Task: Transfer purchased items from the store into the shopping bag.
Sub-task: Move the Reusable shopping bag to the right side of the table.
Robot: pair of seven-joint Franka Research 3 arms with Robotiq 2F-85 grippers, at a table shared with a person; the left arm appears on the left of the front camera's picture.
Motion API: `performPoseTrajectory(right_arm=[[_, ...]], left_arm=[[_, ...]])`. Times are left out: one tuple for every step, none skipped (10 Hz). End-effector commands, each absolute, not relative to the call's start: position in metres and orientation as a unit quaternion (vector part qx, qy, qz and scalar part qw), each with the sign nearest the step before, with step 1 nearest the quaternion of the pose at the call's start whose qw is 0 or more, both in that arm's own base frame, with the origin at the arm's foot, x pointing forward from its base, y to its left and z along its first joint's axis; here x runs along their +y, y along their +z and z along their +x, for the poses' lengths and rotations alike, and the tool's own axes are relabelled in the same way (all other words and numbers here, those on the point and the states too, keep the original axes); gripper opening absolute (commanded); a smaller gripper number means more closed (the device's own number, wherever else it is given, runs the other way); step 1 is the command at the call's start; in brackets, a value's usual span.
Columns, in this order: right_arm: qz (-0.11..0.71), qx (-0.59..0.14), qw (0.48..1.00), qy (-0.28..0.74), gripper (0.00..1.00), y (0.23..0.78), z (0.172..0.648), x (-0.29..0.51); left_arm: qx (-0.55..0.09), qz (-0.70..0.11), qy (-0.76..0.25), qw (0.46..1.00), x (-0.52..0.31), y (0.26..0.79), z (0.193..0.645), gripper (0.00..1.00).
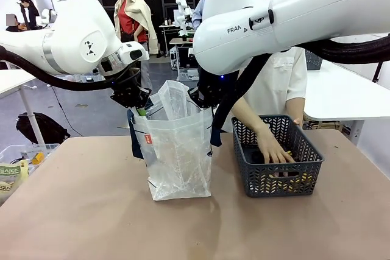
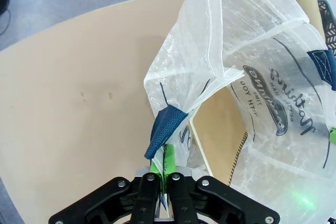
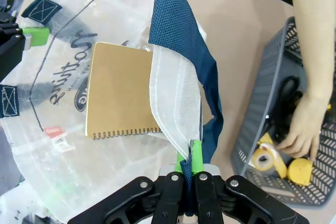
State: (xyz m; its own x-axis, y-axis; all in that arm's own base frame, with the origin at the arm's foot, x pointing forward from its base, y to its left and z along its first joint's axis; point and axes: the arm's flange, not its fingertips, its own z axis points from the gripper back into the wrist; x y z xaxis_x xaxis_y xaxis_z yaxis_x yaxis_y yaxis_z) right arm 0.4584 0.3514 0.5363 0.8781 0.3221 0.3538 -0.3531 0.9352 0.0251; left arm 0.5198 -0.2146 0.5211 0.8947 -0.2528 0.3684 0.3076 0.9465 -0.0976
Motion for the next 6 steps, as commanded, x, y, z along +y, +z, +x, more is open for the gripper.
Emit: performPoseTrajectory(right_arm=[[0.046,-0.173,0.969,0.171,0.0,0.5348,0.4581,0.3498],[0.046,-0.173,0.969,0.171,0.0,0.5348,0.4581,0.3498],[0.046,-0.173,0.969,0.171,0.0,0.5348,0.4581,0.3498],[0.046,-0.173,0.969,0.171,0.0,0.5348,0.4581,0.3498],[0.046,-0.173,0.969,0.171,0.0,0.5348,0.4581,0.3498],[0.046,-0.173,0.969,0.171,0.0,0.5348,0.4581,0.3498]], left_arm=[[-0.178,-0.08,-0.145,0.97,-0.215,0.5199,0.5183,0.0],[-0.178,-0.08,-0.145,0.97,-0.215,0.5199,0.5183,0.0],[-0.178,-0.08,-0.145,0.97,-0.215,0.5199,0.5183,0.0],[-0.178,-0.08,-0.145,0.97,-0.215,0.5199,0.5183,0.0],[-0.178,-0.08,-0.145,0.97,-0.215,0.5199,0.5183,0.0],[-0.178,-0.08,-0.145,0.97,-0.215,0.5199,0.5183,0.0]])
